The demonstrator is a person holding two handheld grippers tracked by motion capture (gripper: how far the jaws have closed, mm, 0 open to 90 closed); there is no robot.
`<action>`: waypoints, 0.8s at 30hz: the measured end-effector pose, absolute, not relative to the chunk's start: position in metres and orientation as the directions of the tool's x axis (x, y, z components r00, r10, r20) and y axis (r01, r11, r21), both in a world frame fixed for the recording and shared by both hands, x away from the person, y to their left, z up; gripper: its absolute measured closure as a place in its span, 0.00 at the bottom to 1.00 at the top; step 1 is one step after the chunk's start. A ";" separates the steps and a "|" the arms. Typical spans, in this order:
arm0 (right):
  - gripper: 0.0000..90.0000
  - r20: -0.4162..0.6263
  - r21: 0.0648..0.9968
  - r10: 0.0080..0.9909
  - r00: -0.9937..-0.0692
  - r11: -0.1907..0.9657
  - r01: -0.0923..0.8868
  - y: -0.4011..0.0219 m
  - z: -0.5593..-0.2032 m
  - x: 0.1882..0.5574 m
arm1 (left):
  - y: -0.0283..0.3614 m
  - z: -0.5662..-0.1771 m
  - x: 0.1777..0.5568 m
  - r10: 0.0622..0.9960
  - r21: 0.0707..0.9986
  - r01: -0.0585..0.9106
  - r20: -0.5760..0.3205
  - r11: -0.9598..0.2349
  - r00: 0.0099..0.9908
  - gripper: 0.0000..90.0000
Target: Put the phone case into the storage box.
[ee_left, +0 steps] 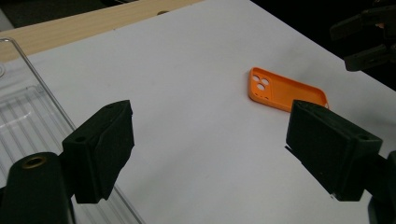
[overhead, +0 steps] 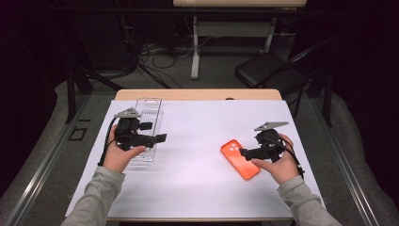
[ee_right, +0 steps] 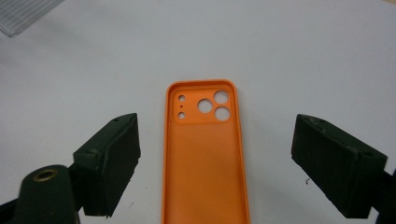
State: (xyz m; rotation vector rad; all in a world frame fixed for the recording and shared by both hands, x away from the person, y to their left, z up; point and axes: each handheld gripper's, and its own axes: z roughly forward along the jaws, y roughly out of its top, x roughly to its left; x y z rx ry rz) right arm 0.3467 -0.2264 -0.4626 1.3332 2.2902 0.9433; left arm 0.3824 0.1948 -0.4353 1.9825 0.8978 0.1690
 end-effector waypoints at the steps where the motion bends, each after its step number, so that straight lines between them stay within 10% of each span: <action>1: 0.17 0.045 0.680 0.860 -0.509 0.347 0.646 -0.226 -0.462 0.348 | 0.193 -0.435 0.384 0.655 0.789 0.531 -0.229 -0.308 0.720 0.17; 24: 0.17 -0.002 0.649 0.864 -0.504 0.384 0.657 -0.217 -0.451 0.366 | 0.187 -0.423 0.409 0.635 0.800 0.508 -0.219 -0.318 0.741 0.17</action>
